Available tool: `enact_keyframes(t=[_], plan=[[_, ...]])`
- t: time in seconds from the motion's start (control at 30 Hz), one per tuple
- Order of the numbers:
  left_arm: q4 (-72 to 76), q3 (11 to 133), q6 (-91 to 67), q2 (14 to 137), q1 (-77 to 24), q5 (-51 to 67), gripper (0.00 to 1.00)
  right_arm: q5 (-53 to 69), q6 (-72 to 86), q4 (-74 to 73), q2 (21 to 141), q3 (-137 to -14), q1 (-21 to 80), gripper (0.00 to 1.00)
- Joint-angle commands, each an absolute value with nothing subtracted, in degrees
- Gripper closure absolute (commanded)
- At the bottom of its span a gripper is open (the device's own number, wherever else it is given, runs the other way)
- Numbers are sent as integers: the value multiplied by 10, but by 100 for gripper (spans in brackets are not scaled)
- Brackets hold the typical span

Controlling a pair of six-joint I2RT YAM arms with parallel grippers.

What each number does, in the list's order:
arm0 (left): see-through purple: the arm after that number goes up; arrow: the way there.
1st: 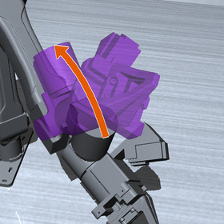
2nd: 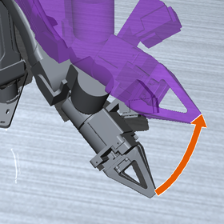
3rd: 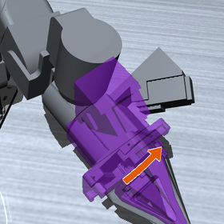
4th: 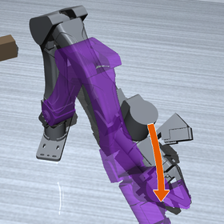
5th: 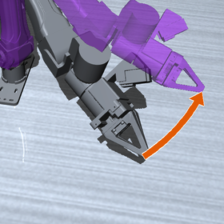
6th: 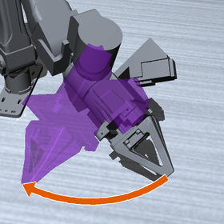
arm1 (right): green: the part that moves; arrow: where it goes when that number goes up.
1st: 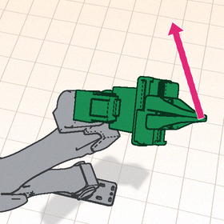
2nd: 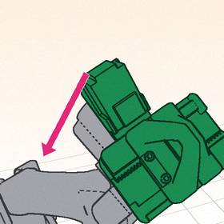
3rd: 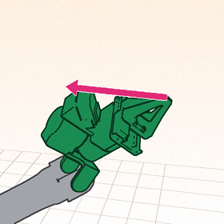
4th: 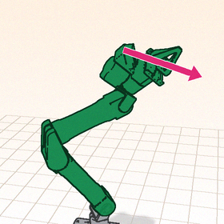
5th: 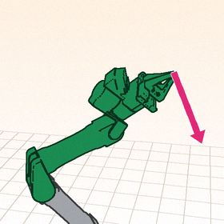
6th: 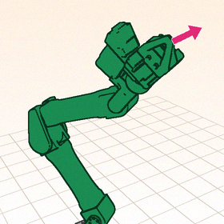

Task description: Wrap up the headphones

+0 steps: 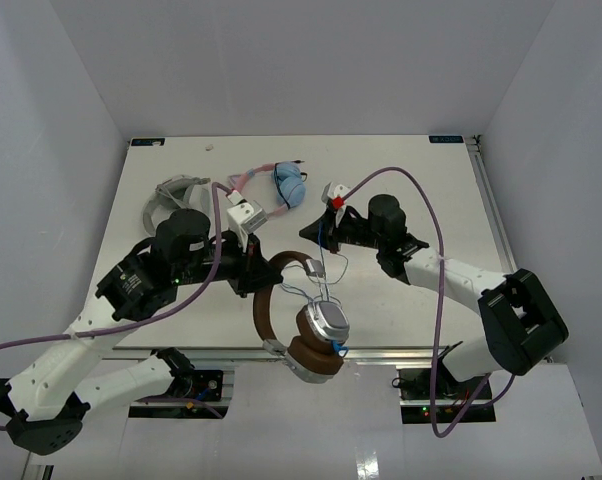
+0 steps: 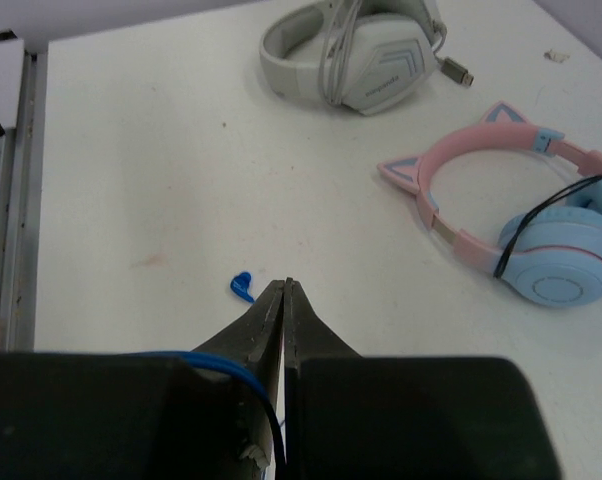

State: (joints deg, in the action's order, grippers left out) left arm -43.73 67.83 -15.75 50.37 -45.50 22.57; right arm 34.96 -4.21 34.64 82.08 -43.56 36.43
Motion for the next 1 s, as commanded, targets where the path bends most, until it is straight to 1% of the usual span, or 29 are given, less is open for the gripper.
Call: enact_keyframes(t=[0.0,0.17,0.3,0.4,0.5,0.7,0.87,0.97], plan=[[-446,683,-133,513,-455,178,100,324,-81,225,821,-513,355,92],[-510,677,-115,545,-455,34,100,277,-100,128,803,-576,342,92],[-512,658,-110,575,-455,-29,100,261,-119,62,797,-627,338,92],[-515,659,-112,605,-455,-52,100,251,-127,14,797,-656,336,92],[-522,661,-116,633,-456,-103,100,246,-134,-25,794,-686,336,92],[-539,668,-141,702,-456,-196,100,256,-126,-62,772,-698,336,92],[-559,676,-190,752,-455,-317,100,281,-104,-67,753,-689,336,92],[-575,691,-229,781,-450,-369,100,308,-88,-67,740,-681,336,92]])
